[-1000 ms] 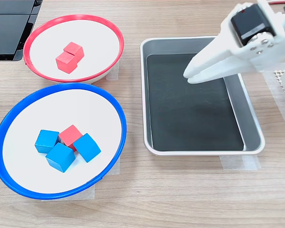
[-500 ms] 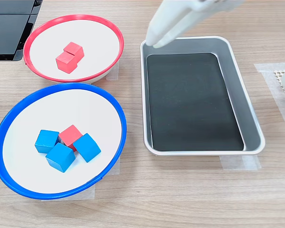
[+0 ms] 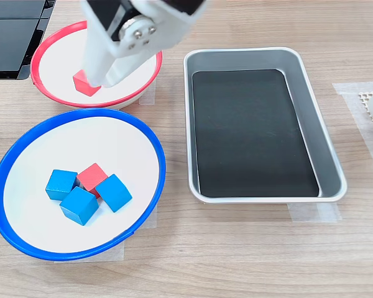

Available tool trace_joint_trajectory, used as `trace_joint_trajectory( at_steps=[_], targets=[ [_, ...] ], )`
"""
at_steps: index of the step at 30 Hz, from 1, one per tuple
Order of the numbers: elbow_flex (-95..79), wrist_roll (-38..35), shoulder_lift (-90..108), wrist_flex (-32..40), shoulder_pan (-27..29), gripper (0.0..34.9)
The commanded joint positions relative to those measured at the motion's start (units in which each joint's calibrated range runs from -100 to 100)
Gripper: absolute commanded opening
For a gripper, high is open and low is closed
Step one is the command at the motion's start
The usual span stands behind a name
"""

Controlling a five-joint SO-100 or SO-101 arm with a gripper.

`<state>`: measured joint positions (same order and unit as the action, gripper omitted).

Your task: Relocate any red block in the blue dish to the red dish, correcting any misplacement.

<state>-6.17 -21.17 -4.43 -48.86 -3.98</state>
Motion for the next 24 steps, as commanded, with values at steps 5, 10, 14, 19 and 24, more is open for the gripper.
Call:
trace_joint_trajectory(
  at_steps=[5,10,14,19,24],
  targets=[
    [9.68,2.0,-9.43,3.67,-2.94,0.3],
    [11.31,3.32,-14.29,6.56,-4.25,0.3],
    [12.13,3.96,-17.02,7.22,-4.72,0.3],
    [11.77,4.1,-18.89,5.81,-4.06,0.3],
    [11.95,4.05,-20.51,5.07,-3.22,0.3]
  ],
)
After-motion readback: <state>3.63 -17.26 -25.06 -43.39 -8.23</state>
